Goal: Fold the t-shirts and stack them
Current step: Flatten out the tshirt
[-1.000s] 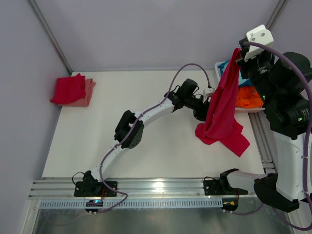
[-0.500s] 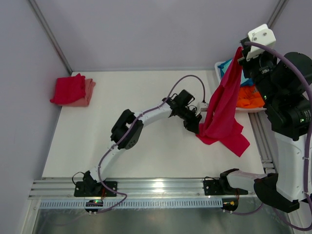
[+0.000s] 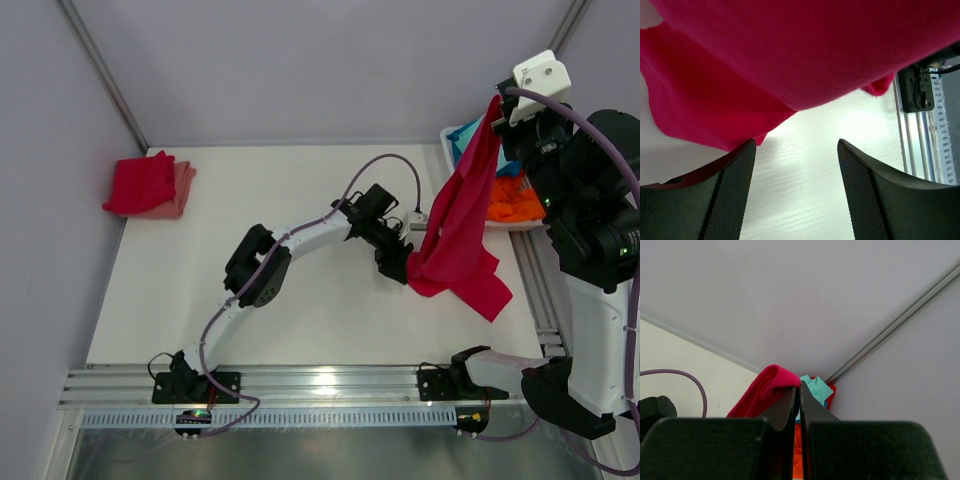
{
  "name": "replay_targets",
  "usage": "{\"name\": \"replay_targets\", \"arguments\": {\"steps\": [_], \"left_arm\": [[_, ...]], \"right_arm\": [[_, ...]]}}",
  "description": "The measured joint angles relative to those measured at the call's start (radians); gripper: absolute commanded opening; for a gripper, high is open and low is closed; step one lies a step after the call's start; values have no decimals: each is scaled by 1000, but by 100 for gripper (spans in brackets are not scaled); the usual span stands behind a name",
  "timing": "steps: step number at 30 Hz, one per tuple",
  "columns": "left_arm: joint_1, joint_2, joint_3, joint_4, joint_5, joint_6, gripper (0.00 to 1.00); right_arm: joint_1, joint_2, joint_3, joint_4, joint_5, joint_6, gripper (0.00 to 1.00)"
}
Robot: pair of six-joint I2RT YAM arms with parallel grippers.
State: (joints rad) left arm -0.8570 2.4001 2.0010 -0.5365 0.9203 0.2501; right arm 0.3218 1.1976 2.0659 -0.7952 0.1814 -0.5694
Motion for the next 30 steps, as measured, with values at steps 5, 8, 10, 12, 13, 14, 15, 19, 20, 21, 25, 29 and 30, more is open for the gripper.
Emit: {"name": "replay_targets", "arguments": {"steps": [5,8,10,12,13,14,15,19,20,21,25,29,30], "left_arm": [[0,14,67,48,-1,-71,70],[0,26,111,90,-8,-116,70],[-3,34,130,114,-16,-140,71],[-6,42,141,130,-23,-155,71],[-8,45,142,137,-28,-163,71],[-11,47,142,139,-33,-166,71],[-14,51,142,140,-39,-170,71],[-29,68,142,145,-59,-177,55],[-33,72,142,145,-63,-182,28],[-36,77,142,144,-68,-189,10],[-42,88,142,143,-115,-189,0],[-44,83,138,126,-229,-141,0],[-43,74,124,123,-269,-127,0]], "right_arm": [[0,0,-1,0,0,0,3],[0,0,-2,0,0,0,3],[0,0,-2,0,0,0,3],[0,0,-2,0,1,0,3],[0,0,-2,0,1,-1,3],[0,0,-2,0,1,-1,3],[0,0,-2,0,1,0,3],[0,0,-2,0,1,0,3],[0,0,-2,0,1,0,3],[0,0,-2,0,1,0,3],[0,0,-4,-6,1,0,3],[0,-3,-25,-6,3,-1,3],[0,-4,-32,-6,5,-1,3]]}}
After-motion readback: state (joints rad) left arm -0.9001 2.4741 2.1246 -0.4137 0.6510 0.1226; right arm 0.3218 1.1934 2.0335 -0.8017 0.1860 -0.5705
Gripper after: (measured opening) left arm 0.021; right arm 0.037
